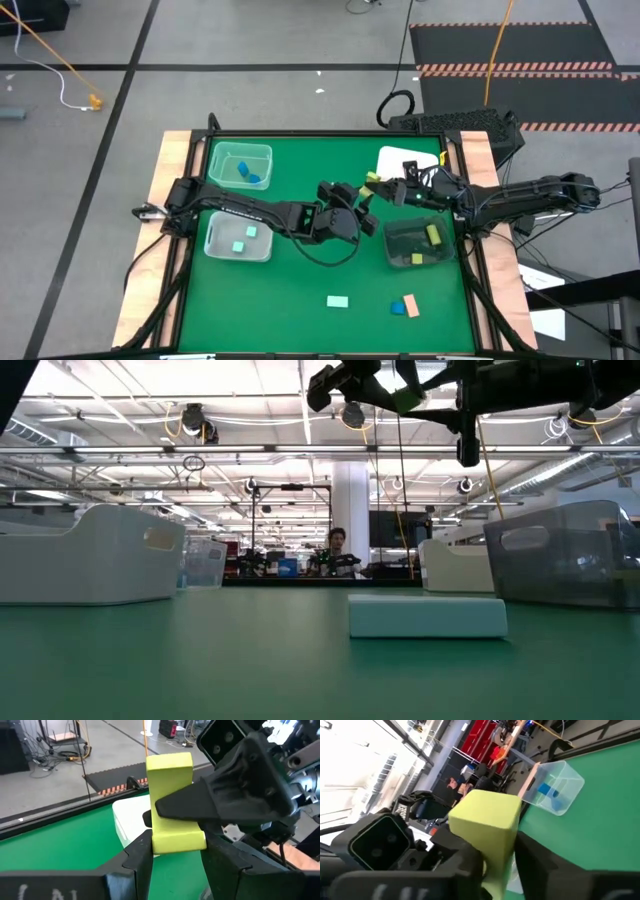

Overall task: Sort & place blocks by color
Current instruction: Put the green block into the black transparent bin

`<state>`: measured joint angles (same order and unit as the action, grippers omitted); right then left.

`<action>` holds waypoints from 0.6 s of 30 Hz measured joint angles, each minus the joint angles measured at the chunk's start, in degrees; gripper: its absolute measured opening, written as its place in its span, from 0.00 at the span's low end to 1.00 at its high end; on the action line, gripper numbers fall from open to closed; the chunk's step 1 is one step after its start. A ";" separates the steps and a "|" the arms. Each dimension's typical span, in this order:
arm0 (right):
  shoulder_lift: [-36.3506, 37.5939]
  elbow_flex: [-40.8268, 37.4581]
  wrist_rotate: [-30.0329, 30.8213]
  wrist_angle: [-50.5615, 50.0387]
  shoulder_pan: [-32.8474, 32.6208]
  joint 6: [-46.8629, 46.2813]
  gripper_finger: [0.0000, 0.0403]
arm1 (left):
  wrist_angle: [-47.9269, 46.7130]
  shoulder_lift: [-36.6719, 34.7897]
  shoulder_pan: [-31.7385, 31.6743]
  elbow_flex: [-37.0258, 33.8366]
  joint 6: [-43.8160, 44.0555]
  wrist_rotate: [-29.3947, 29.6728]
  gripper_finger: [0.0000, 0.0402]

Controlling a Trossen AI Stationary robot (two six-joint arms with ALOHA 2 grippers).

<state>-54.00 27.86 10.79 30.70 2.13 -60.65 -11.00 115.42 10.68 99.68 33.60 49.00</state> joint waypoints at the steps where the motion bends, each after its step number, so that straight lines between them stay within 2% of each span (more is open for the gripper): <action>1: 0.00 0.00 0.14 -0.20 0.00 -0.15 0.18 | -0.07 0.00 0.00 0.00 -0.10 0.21 0.37; 3: -0.07 0.00 0.81 -0.82 0.02 -0.56 0.11 | -0.51 0.02 -0.06 0.00 -1.02 0.69 0.37; 9: -0.01 0.02 1.11 -2.22 0.04 -0.19 0.10 | -0.49 0.11 0.24 -0.04 -0.78 0.51 0.38; 18: 3.49 0.04 0.90 -8.82 0.11 2.91 0.07 | -0.51 0.00 1.40 -0.04 2.93 -4.25 0.57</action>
<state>-50.51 27.90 11.70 21.88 2.24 -57.74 -11.52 115.42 12.08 99.63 36.52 44.75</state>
